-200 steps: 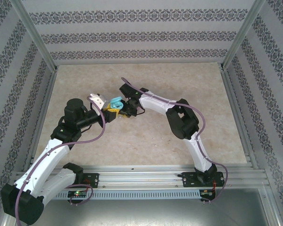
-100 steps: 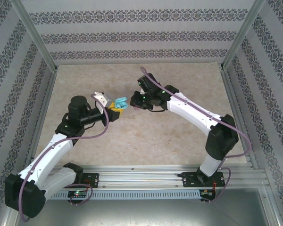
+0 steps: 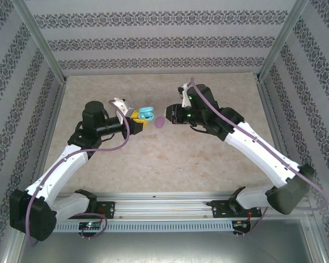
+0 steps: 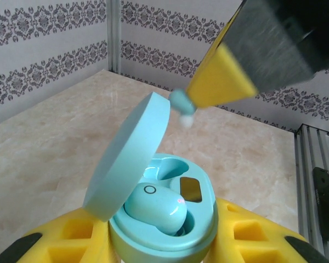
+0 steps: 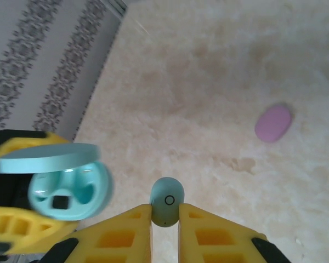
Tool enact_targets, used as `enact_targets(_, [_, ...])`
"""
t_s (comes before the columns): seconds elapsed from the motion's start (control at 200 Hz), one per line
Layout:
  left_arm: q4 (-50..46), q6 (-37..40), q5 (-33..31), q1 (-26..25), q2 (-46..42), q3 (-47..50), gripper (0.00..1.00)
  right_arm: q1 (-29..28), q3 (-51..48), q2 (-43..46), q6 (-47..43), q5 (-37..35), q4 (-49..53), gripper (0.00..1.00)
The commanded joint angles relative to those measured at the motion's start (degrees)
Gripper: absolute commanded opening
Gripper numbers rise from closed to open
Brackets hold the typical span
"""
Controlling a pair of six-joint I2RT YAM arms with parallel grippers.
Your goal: Insert wireless bluetooth earbuds into charging case
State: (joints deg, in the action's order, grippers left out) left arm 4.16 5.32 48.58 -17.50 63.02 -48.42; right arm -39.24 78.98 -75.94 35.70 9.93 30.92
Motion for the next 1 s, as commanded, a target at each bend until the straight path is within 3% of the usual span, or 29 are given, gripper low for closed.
enact_targets(0.0, [3.4, -1.5, 3.7, 0.5, 0.7, -2.4, 0.07, -0.7, 0.4, 2.1, -6.2, 1.7, -3.1, 0.16])
enact_targets(0.39, [4.4, -5.2, 7.5, 0.5, 3.0, -4.8, 0.07, -2.9, 0.8, 3.0, -13.8, 8.6, -6.1, 0.18])
enact_targets(0.994, [4.6, -6.3, 8.2, 0.6, 4.7, -6.4, 0.07, -3.5, 0.9, 1.8, -15.1, 15.9, -3.5, 0.18])
